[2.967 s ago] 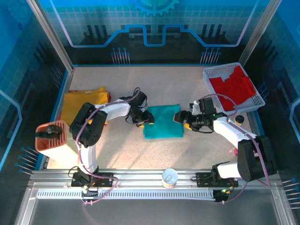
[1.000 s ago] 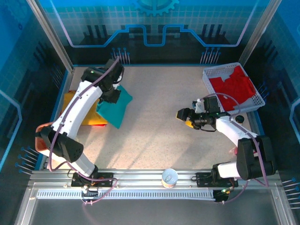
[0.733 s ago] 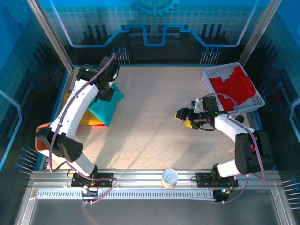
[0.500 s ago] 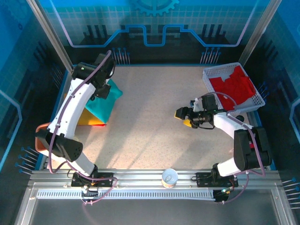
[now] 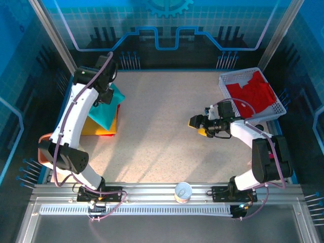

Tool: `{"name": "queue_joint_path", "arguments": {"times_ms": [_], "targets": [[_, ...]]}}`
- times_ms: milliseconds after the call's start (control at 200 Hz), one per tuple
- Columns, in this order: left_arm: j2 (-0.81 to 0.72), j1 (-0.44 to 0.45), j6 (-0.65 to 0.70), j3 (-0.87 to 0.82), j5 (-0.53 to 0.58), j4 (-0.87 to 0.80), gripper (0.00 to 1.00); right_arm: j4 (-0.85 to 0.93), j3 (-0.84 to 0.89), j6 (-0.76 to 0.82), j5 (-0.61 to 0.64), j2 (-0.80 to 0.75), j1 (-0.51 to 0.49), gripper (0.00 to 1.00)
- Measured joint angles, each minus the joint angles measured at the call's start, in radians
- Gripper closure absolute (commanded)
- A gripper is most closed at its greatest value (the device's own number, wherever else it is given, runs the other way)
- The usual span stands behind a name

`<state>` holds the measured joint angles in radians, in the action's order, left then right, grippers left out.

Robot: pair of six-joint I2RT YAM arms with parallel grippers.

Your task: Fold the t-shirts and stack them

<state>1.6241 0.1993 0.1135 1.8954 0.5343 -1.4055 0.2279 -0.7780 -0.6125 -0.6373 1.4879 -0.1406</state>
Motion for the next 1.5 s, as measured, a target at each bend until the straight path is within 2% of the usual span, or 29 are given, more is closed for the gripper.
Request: {"name": "queue_joint_path", "arguments": {"times_ms": [515,971,1496], "targets": [[0.024,-0.055,-0.011,-0.004,-0.046,0.027,1.0,0.007,0.0,0.012,0.0,0.005,0.008,0.12],[0.025,-0.11,-0.034,-0.104,-0.086,0.087,1.0,0.008,0.0,0.016,0.0,0.01,0.012,0.12],[0.034,-0.201,-0.026,-0.191,-0.05,0.193,1.0,0.019,0.0,0.03,-0.001,0.011,0.016,0.12]]}}
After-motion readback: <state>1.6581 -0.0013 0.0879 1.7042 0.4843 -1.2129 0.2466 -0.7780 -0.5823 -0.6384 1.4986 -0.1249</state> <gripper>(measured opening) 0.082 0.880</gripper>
